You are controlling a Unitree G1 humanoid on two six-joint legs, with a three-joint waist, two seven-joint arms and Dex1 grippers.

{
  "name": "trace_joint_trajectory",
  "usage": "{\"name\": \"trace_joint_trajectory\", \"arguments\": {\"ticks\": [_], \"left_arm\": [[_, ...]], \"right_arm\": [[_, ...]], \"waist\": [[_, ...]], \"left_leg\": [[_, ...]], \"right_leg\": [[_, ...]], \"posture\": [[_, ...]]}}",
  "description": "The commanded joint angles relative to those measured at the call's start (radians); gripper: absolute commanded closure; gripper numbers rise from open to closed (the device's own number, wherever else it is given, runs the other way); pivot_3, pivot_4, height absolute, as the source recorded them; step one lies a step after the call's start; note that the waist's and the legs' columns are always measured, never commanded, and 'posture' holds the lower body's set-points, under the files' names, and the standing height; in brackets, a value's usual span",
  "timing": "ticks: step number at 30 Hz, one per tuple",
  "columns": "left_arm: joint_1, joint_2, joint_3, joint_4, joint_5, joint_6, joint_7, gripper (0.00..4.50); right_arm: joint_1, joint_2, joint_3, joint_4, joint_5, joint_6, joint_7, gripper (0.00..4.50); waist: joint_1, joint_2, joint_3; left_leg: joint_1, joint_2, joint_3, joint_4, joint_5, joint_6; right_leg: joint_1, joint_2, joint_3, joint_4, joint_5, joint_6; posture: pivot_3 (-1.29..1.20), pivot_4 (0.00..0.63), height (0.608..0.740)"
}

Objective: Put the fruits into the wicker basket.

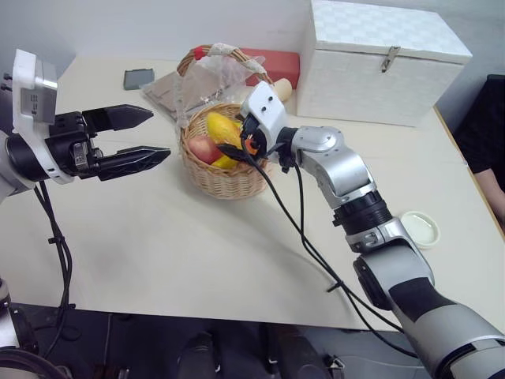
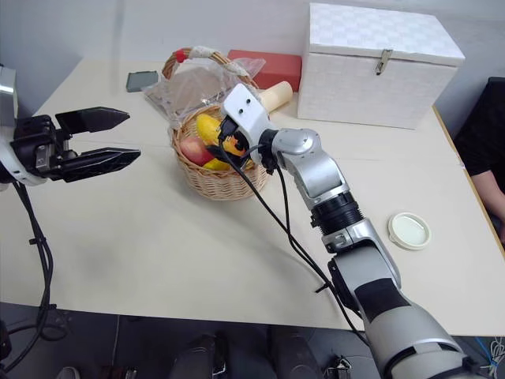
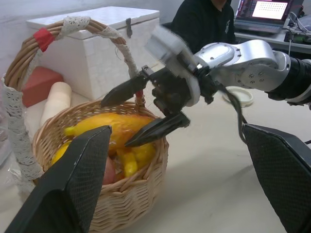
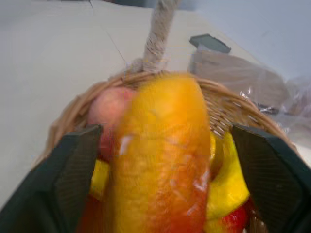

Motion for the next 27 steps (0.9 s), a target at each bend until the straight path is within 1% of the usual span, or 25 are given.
{"name": "trace_joint_trajectory", "arguments": {"ticks": [1, 3, 6, 8, 10, 13, 17, 21, 24, 27], "left_arm": [[-0.001, -0.002, 0.023, -0.014, -0.018, -0.015, 0.005, 0.00], [0.000, -0.008, 0.009, -0.017, -0.011, -0.024, 0.001, 0.00], [-0.017, -0.011, -0.007, -0.002, -0.005, -0.031, -0.001, 0.00], [-0.031, -0.011, -0.018, 0.011, -0.002, -0.036, -0.004, 0.00], [-0.047, -0.013, -0.034, 0.022, 0.003, -0.041, -0.009, 0.00], [-0.074, -0.017, -0.061, 0.036, 0.009, -0.050, -0.020, 0.00], [-0.099, -0.023, -0.077, 0.042, 0.009, -0.054, -0.022, 0.00], [-0.111, -0.025, -0.083, 0.044, 0.013, -0.058, -0.020, 0.00], [-0.113, -0.025, -0.082, 0.046, 0.016, -0.060, -0.018, 0.00], [-0.110, -0.025, -0.080, 0.051, 0.021, -0.065, -0.018, 0.00]], "right_arm": [[0.047, -0.037, -0.126, -0.298, 0.200, 0.195, 0.034, 0.15], [0.110, -0.086, -0.195, -0.466, 0.311, 0.341, 0.021, 0.15], [0.177, -0.130, -0.242, -0.575, 0.391, 0.461, -0.016, 0.15], [0.206, -0.133, -0.272, -0.599, 0.428, 0.511, -0.053, 0.15], [0.218, -0.111, -0.279, -0.549, 0.374, 0.490, -0.141, 0.15], [0.194, -0.060, -0.262, -0.393, 0.251, 0.379, -0.272, 0.15], [0.149, -0.004, -0.263, -0.226, 0.177, 0.257, -0.340, 0.15], [0.093, 0.049, -0.273, -0.086, 0.164, 0.177, -0.338, 0.15], [0.059, 0.079, -0.278, -0.008, 0.166, 0.126, -0.317, 0.76], [0.045, 0.090, -0.265, 0.027, 0.157, 0.091, -0.294, 1.77]], "waist": [[0.000, 0.000, 0.000], [0.004, 0.000, 0.000], [0.008, 0.000, 0.000], [0.004, 0.000, 0.000], [-0.001, 0.000, 0.000], [-0.007, -0.001, 0.000], [-0.010, -0.001, 0.000], [-0.017, 0.000, 0.000], [-0.023, 0.000, 0.000], [-0.024, -0.001, 0.000]], "left_leg": [[-0.001, 0.000, 0.000, 0.000, 0.000, -0.001], [-0.002, 0.001, 0.000, -0.001, 0.000, -0.001], [-0.002, 0.000, 0.000, 0.001, 0.000, -0.001], [0.000, 0.000, 0.000, 0.002, 0.000, 0.000], [0.003, -0.001, 0.000, 0.001, 0.000, 0.003], [0.012, -0.001, 0.002, -0.002, 0.002, 0.005], [0.013, -0.001, 0.002, -0.004, 0.003, 0.003], [0.009, -0.001, 0.003, -0.004, 0.005, -0.001], [0.009, -0.001, 0.003, -0.004, 0.005, -0.001], [0.009, -0.001, 0.003, -0.004, 0.005, -0.001]], "right_leg": [[-0.001, 0.000, 0.000, 0.001, 0.000, 0.000], [-0.002, 0.000, -0.001, 0.001, 0.000, 0.000], [-0.002, 0.000, -0.001, -0.003, 0.000, 0.000], [0.000, 0.000, 0.000, -0.002, 0.000, 0.000], [0.002, 0.000, 0.000, 0.000, 0.001, -0.001], [0.008, 0.000, 0.002, 0.000, 0.002, -0.002], [0.008, 0.001, 0.002, 0.001, 0.002, -0.002], [0.005, 0.001, 0.003, 0.000, 0.002, -0.002], [0.005, 0.001, 0.003, -0.001, 0.002, -0.002], [0.005, 0.001, 0.003, -0.002, 0.002, -0.002]], "posture": [[0.00, 0.150, 0.740], [0.00, 0.150, 0.740], [0.00, 0.150, 0.740], [0.00, 0.150, 0.740], [0.00, 0.150, 0.740], [0.00, 0.150, 0.740], [0.00, 0.150, 0.740], [0.00, 0.150, 0.740], [0.00, 0.150, 0.740], [0.00, 0.150, 0.740]]}}
